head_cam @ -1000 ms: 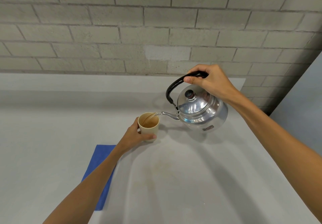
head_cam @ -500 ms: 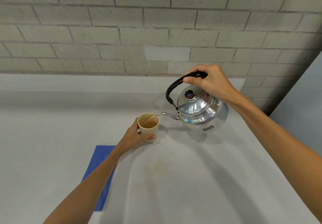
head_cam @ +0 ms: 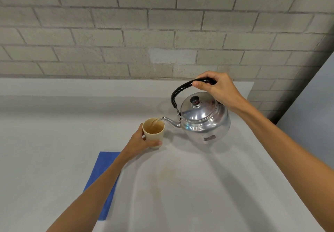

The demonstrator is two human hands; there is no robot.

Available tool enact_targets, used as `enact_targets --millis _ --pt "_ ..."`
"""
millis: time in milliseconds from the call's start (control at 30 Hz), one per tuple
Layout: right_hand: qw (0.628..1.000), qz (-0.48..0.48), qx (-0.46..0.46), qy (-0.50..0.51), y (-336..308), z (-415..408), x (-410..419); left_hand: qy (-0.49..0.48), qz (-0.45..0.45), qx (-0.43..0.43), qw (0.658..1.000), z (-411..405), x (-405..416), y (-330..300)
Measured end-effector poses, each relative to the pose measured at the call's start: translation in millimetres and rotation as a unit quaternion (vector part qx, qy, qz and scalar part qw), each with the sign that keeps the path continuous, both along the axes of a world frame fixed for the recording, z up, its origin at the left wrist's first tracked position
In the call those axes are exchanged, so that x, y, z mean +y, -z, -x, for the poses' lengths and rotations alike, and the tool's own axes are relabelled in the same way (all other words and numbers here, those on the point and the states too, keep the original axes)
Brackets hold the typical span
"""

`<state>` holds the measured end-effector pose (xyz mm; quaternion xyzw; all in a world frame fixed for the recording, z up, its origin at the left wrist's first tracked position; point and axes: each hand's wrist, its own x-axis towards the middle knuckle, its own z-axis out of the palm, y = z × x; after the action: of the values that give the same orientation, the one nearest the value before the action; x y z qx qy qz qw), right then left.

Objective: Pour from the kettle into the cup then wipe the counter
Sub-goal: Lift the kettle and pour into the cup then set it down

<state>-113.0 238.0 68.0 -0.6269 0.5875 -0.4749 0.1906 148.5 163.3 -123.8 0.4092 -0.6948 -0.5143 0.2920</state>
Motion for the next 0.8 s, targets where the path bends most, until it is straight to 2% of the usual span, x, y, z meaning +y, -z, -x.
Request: enact_targets --millis 267,533,633,800 --pt "0.997 0.007 -0.081 0.002 12.8 6.3 -1.7 -0.008 -0.007 0.061 0.998 -2.8 3.7 -8.3" --pt "0.988 0.011 -0.152 0.012 33.8 18.9 -2.3 -0.094 0.155 0.116 0.976 9.7 1.7 -70.7" --pt "0.987 0.002 -0.159 0.019 44.6 24.8 -5.1 -0.072 0.193 0.098 0.974 31.1 -1.8 -93.9" --pt "0.986 -0.005 -0.167 0.023 63.6 34.1 -13.8 0.034 0.196 0.034 0.979 74.7 -12.2 -104.2"
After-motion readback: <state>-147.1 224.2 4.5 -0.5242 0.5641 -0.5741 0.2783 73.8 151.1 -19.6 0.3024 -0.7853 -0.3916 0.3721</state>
